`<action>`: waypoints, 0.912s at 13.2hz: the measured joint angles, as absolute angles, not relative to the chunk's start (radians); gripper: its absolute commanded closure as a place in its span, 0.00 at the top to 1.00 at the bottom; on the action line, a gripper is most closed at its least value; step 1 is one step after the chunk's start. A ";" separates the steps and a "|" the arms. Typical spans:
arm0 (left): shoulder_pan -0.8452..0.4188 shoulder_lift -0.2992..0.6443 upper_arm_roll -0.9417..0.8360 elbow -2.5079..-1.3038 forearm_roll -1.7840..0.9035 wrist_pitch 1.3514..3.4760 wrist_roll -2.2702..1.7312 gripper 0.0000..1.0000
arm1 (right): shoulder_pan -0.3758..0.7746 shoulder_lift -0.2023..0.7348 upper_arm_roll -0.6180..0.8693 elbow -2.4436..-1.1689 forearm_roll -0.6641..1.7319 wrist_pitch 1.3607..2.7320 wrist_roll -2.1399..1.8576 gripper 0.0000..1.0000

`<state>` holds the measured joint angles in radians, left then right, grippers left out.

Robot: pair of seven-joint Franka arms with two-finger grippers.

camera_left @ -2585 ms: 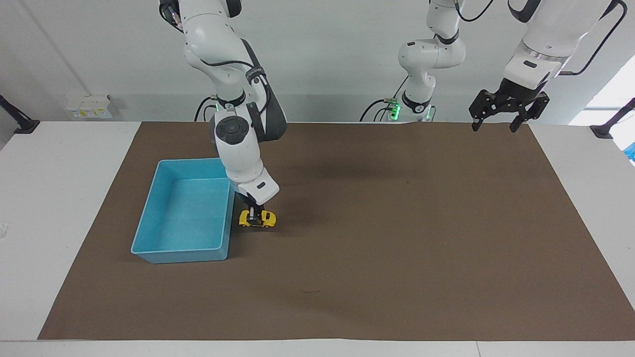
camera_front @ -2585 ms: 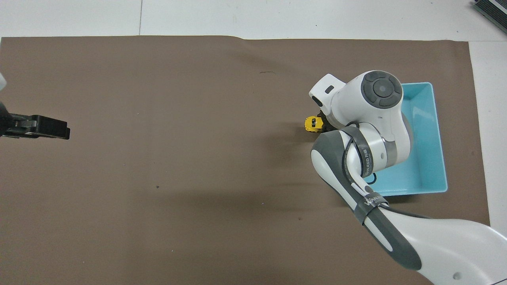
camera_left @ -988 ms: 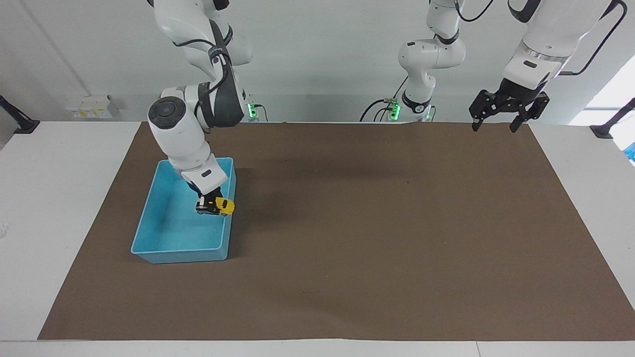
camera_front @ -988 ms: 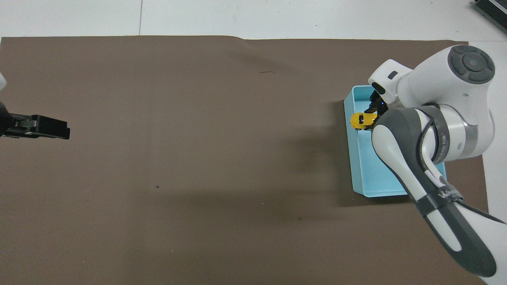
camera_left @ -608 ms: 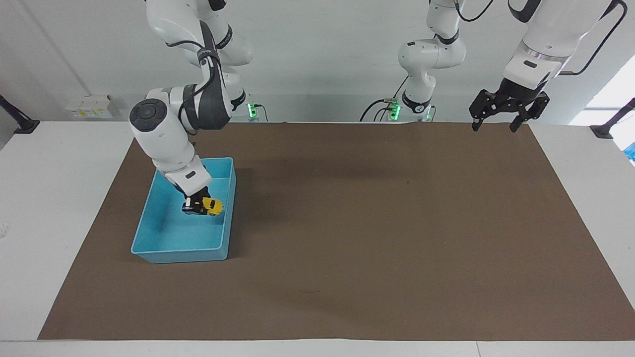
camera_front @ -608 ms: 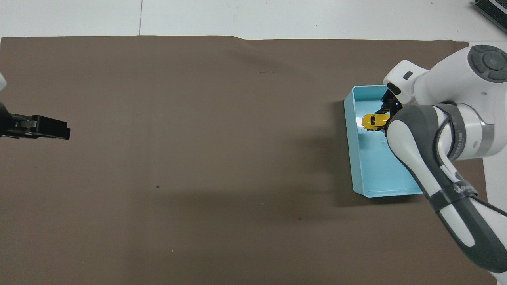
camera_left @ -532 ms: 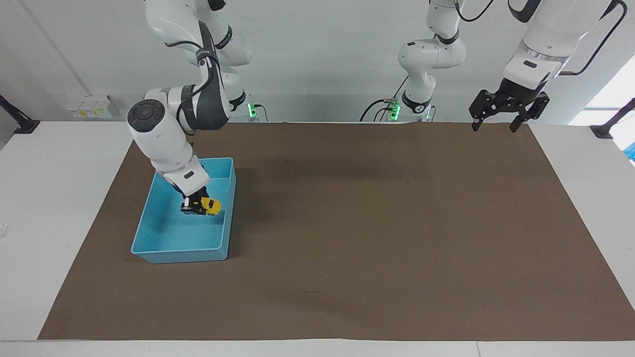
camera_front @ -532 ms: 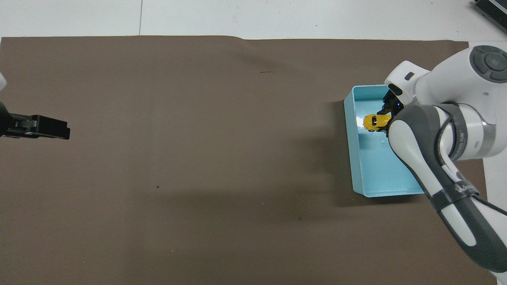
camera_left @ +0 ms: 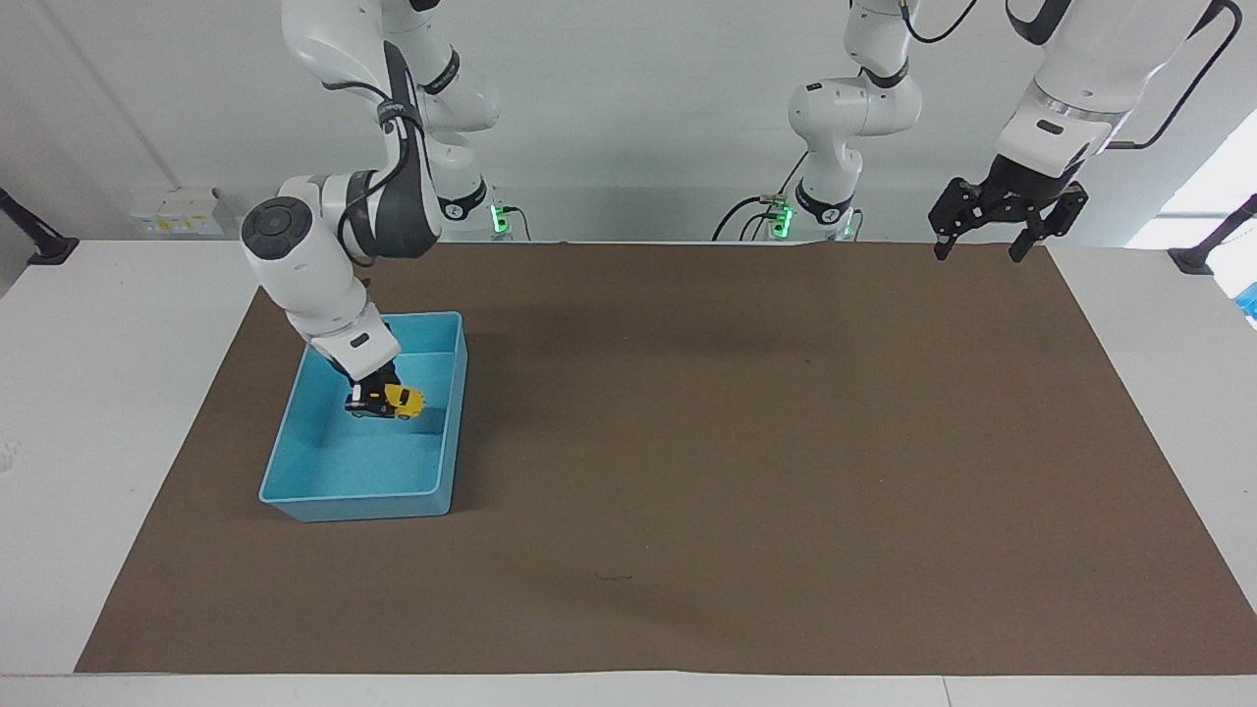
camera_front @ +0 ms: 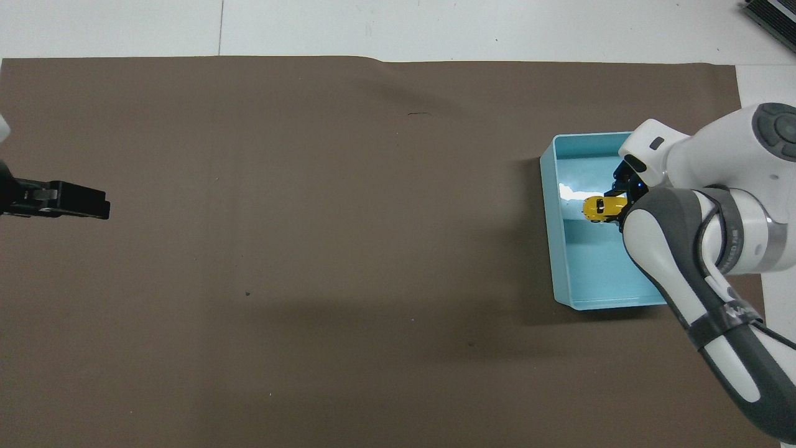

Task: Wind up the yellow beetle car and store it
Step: 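Lift the car over the rim and lower it into the box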

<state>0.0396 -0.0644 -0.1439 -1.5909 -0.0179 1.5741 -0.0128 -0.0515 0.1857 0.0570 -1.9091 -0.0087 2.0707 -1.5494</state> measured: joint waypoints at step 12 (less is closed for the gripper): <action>0.040 -0.064 -0.144 -1.591 -0.018 1.574 -0.013 1.00 | -0.072 0.195 0.057 -2.035 -0.009 2.246 -1.638 0.12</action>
<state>0.0396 -0.0644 -0.1439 -1.5909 -0.0179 1.5741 -0.0128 -0.0716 0.1947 0.0572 -2.0354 -0.0087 2.2460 -1.6380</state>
